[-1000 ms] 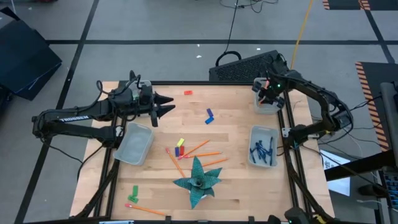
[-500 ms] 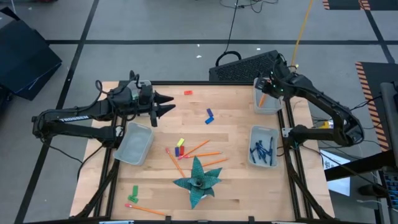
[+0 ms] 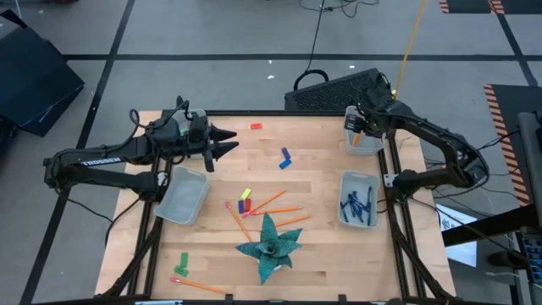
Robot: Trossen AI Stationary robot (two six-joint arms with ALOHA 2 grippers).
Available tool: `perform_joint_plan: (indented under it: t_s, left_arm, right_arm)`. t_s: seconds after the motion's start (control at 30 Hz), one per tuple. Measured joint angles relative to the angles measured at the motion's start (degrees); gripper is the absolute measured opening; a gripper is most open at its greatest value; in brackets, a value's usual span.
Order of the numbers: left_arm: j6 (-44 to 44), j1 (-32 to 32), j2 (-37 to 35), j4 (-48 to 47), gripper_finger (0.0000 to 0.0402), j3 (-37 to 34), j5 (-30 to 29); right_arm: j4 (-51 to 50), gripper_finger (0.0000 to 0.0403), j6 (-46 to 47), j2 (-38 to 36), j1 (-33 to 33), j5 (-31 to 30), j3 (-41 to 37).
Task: Sort crayons/erasers/pens/pencils in bins
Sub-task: Adjust the pencils in the top right gray bin
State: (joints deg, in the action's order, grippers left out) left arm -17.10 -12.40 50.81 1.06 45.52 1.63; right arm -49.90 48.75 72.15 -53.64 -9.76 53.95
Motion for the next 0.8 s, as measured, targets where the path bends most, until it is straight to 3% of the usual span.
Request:
perform_joint_plan:
  t_s: [0.17,0.3,0.5,0.8]
  left_arm:
    - [-0.1,0.0,0.0,0.0,0.0186,0.0,0.0]
    - [-1.1,0.0,0.0,0.0,0.0186,0.0,0.0]
    - [-1.0,0.0,0.0,0.0,0.0186,0.0,-0.3]
    - [-0.4,0.0,0.2,0.1,0.0186,0.0,-0.7]
  right_arm:
    - [-0.1,0.0187,-0.2,4.2,-3.0,4.9,0.0]
    - [-0.9,0.0187,-0.9,6.5,-4.5,5.3,0.0]
    - [5.2,0.0187,-1.5,8.3,-4.5,8.5,0.0]
    - [4.8,0.0168,-1.9,10.4,-4.4,6.7,0.0]
